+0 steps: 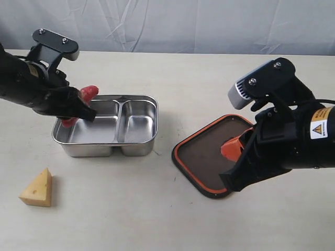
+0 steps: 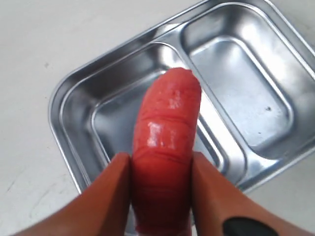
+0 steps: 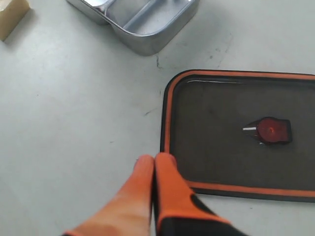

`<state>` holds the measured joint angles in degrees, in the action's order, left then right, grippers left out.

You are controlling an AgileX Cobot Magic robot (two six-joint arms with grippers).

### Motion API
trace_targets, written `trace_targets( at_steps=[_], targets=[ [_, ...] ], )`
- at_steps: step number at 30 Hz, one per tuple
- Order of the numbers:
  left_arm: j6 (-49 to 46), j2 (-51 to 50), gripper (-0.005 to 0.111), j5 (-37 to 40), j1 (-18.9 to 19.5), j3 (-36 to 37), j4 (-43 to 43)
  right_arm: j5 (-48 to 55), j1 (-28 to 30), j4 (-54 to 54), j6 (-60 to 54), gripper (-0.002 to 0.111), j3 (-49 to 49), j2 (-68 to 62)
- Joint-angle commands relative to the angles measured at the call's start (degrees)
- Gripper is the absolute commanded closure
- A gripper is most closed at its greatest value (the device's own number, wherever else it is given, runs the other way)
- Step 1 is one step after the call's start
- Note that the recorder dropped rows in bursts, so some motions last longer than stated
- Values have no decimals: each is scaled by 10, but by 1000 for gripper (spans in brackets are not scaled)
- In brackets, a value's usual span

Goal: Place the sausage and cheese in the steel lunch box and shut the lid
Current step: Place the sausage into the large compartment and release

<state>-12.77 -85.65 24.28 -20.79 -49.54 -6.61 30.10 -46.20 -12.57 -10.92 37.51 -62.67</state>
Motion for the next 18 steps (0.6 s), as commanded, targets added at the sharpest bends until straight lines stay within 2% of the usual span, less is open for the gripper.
trace_targets(
  at_steps=[1,4,6,8,14,16,18],
  targets=[
    [0,-38,107,-35,12,-20,2,-19,-1,4,6,108,-1,6],
    [-1,-59,106,-44,12,-35,2,-21,-1,4,6,108,-1,6],
    [-1,-69,101,-37,12,-45,2,-19,-1,4,7,108,-1,6],
    [-1,-78,92,-27,12,-49,2,-16,-1,4,10,108,-1,6],
    [-3,-85,49,-33,12,-50,3,-9,-1,4,15,108,-1,6],
    [-3,-84,42,-35,12,-53,3,-6,-1,4,16,108,-1,6],
    [0,-83,41,-28,12,-54,3,-1,-1,4,17,108,-1,6]
  ],
)
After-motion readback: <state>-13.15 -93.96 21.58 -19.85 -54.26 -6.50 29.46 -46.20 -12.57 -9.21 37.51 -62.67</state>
